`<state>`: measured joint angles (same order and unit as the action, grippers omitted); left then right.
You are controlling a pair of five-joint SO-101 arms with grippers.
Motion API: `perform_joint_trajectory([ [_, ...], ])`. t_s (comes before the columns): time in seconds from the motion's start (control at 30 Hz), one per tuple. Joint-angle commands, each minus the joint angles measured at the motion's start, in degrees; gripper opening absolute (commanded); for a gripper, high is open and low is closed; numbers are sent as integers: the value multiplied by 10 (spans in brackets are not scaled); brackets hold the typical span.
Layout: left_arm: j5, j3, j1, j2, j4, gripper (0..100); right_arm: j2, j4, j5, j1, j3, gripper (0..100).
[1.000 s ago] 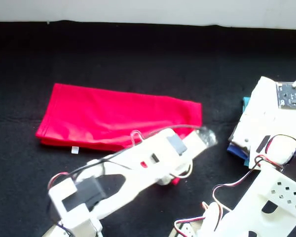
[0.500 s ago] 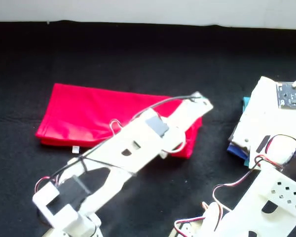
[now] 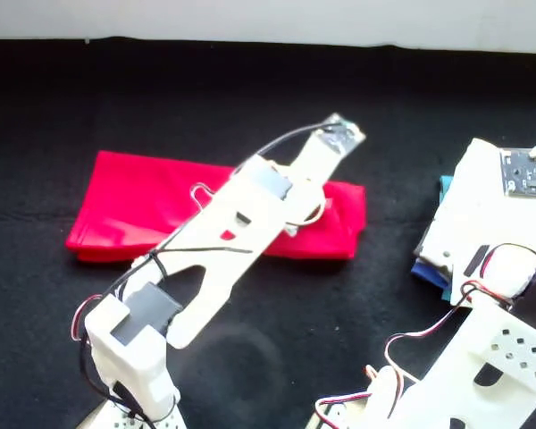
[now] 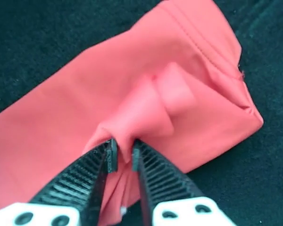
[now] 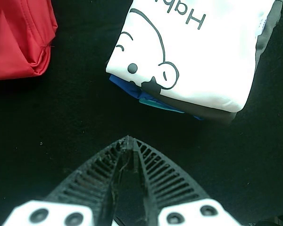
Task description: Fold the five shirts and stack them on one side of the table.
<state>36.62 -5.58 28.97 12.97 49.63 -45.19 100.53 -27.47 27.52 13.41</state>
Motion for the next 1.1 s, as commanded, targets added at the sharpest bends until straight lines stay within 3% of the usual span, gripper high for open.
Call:
perform_joint_trajectory([
  [0.0,4,22,-22,-1,-11,107,-1,4,-4,2,3,6],
  [0.4,4,59,-81,-7,20,104,-7,3,-4,2,42,6],
  [0.67,3,203,-37,-7,288,8,-7,3,-4,2,44,6],
  [0.77,-36,229,-7,-7,353,7,-7,3,-3,2,45,6],
  [0.9,-55,204,-3,7,338,7,-7,3,-3,2,45,6],
  [1.07,-55,126,-53,65,214,7,-7,3,-4,2,45,6],
])
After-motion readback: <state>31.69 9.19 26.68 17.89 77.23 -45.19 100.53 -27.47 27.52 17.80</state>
